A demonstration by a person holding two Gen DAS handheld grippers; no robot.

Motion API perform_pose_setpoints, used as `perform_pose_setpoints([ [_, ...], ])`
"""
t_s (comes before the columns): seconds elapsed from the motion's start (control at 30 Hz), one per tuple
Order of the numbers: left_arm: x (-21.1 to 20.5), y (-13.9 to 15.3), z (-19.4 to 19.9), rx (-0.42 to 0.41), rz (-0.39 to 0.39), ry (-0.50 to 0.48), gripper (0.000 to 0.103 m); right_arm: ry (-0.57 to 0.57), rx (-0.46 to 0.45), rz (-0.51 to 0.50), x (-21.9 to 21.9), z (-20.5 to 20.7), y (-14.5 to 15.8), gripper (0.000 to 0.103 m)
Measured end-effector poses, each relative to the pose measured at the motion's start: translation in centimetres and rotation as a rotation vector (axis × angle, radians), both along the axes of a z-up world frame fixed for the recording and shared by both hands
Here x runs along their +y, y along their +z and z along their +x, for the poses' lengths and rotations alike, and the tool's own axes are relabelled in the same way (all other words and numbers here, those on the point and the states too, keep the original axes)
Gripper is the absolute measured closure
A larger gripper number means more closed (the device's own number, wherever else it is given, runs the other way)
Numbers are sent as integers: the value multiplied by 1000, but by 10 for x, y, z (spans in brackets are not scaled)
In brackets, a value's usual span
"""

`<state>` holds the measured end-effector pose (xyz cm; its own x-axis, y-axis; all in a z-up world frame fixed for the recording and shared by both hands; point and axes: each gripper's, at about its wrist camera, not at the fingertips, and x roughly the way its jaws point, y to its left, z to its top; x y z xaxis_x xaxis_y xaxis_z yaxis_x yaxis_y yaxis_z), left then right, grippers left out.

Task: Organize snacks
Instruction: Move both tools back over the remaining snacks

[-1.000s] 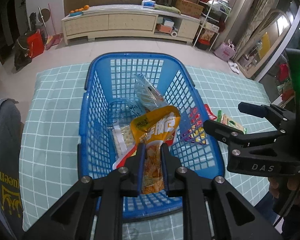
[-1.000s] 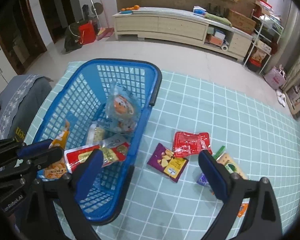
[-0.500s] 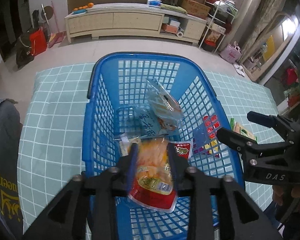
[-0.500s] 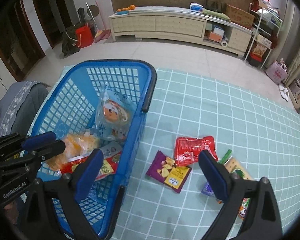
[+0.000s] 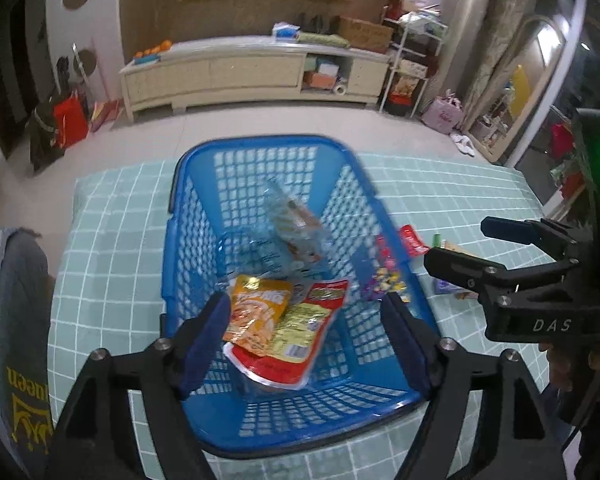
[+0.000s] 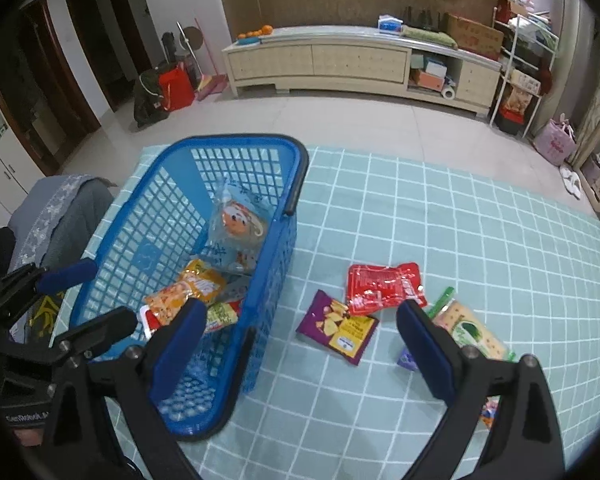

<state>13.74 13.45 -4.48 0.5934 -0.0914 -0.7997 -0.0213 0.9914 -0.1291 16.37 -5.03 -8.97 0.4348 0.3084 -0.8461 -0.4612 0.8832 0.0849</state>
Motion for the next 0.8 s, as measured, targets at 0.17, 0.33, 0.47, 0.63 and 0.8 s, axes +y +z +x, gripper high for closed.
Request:
perform_pose_setpoints([
  [0.17,-26,16,-5,-15,3,-23,24,-10,-29,35,-32,-11,23,5],
  [0.33,-59,26,-6,-26,10,-54,24,-22,-59,24,-63,-17,39,5],
  [0.47,-85,26,-5,-24,0,-85,24,-44,-78,12,-92,-18,50,5],
  [0.63,-121,16,3,-10,2,-122,24,-82,-79,16,-125,-15,53,5],
  [0.8,-146,-2,14,14,0,-142,24,-99,-59,20,-157,-3,40,5],
])
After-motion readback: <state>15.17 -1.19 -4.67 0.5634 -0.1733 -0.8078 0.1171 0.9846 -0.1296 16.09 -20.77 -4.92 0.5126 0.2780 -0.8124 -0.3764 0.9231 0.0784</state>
